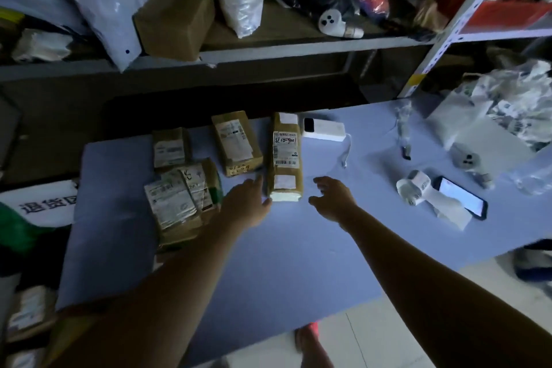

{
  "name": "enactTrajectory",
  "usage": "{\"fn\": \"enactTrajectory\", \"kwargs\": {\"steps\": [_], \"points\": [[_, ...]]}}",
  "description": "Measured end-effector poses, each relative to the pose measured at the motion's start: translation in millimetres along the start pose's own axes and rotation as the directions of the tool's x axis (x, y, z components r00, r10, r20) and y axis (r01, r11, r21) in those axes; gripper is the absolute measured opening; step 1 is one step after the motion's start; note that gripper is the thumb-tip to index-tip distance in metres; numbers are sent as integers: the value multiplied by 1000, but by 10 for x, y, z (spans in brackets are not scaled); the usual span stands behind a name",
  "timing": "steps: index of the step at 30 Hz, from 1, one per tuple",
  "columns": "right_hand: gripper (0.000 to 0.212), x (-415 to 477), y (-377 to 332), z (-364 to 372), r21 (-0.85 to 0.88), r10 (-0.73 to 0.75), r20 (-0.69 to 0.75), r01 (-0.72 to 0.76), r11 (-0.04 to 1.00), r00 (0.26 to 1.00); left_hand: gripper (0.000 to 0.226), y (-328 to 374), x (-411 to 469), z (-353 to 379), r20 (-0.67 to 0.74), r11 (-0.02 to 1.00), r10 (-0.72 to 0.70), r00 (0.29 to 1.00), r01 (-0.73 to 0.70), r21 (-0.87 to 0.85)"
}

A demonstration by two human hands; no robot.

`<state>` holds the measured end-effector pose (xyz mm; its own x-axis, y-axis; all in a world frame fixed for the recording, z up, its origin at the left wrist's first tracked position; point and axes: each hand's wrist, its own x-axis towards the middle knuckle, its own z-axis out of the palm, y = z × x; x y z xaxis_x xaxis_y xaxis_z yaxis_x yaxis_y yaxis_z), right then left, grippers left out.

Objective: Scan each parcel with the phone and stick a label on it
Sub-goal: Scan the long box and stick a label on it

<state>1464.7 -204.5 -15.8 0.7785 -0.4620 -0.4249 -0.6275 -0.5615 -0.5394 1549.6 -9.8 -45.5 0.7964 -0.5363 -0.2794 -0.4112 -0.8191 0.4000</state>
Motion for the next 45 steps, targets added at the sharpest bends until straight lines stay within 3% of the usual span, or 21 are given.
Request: {"fn": "enactTrajectory", "kwargs": {"steps": [4,8,12,14,21,25,30,40,45], "points": [[61,730,81,54,183,-56,132,31,983,990,55,224,442,287,-6,951,-187,982,180,-251],[62,1155,125,117,318,-75,222,1,948,972,59,434,773,421,74,814,-329,941,322,-484],[31,1360,203,115,372,-143,233,47,927,962,70,532,915,511,68,708,-391,918,347,-615],[25,1316,254,51,410,-177,245,64,910,953,74,548,900,531,55,697,-384,922,328,-638],[43,962,506,-187,484,-319,268,159,861,909,66,855,469,627,-61,672,-415,908,261,-693],[40,653,878,-381,474,-366,247,218,853,897,66,1192,130,865,-103,681,-407,908,227,-697],[53,128,1539,-635,501,-327,249,168,849,912,67,1794,-425,1212,-134,700,-351,927,165,-695],[61,-361,2555,-957,559,-217,288,20,829,933,71,2607,-842,1744,-44,756,-317,948,224,-614],[50,-191,2894,-1244,530,-253,287,67,845,924,68,3134,-662,2002,-41,679,-395,918,262,-686]]}}
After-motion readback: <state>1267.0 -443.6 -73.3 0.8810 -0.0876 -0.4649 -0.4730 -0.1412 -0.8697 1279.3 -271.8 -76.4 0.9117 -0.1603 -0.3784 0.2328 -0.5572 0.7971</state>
